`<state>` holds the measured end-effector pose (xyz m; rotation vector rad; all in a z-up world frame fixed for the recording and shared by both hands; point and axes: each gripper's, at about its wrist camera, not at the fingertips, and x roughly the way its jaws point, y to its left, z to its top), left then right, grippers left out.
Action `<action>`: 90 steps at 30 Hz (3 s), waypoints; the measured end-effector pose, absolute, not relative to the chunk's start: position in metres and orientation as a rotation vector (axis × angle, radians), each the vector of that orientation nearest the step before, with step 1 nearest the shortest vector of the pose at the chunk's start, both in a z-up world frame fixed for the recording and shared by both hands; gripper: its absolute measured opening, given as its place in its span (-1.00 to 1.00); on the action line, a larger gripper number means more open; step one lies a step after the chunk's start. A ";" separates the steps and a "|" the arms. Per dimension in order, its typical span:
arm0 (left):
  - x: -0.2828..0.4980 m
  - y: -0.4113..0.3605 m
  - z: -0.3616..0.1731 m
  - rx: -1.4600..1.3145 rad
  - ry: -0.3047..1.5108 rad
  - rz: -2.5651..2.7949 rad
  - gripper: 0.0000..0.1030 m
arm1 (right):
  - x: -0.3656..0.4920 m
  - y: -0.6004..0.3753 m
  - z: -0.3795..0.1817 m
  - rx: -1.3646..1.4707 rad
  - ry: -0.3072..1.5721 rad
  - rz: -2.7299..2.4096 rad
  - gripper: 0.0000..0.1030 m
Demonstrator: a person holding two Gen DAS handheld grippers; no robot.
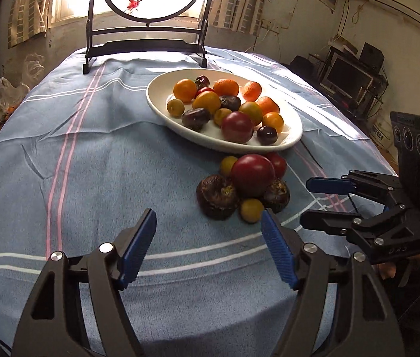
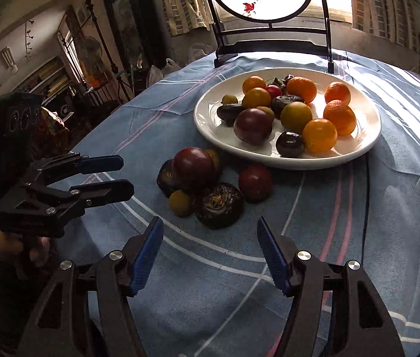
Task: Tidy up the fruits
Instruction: 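Grasp a dark round fruit with the left tool while the right tool grasps another, then release both dark fruits onto the white plate, then grasp a yellow tomato with the left tool while the right tool grasps a dark red tomato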
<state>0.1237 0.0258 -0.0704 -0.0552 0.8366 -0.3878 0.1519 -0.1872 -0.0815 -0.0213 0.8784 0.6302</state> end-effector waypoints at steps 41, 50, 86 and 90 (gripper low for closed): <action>0.149 -0.016 -0.082 0.211 0.859 -0.361 -0.22 | 0.163 -0.254 -0.084 0.252 0.835 0.596 -0.20; 0.133 0.008 -0.033 0.061 0.700 -0.386 -0.21 | 0.165 -0.269 -0.060 0.333 0.763 0.638 -0.20; 0.128 -0.037 -0.081 0.175 0.843 -0.495 -0.18 | 0.176 -0.275 -0.056 0.316 0.786 0.572 0.31; 0.135 -0.046 -0.089 0.181 0.867 -0.489 -0.18 | 0.168 -0.275 -0.059 0.318 0.788 0.581 0.31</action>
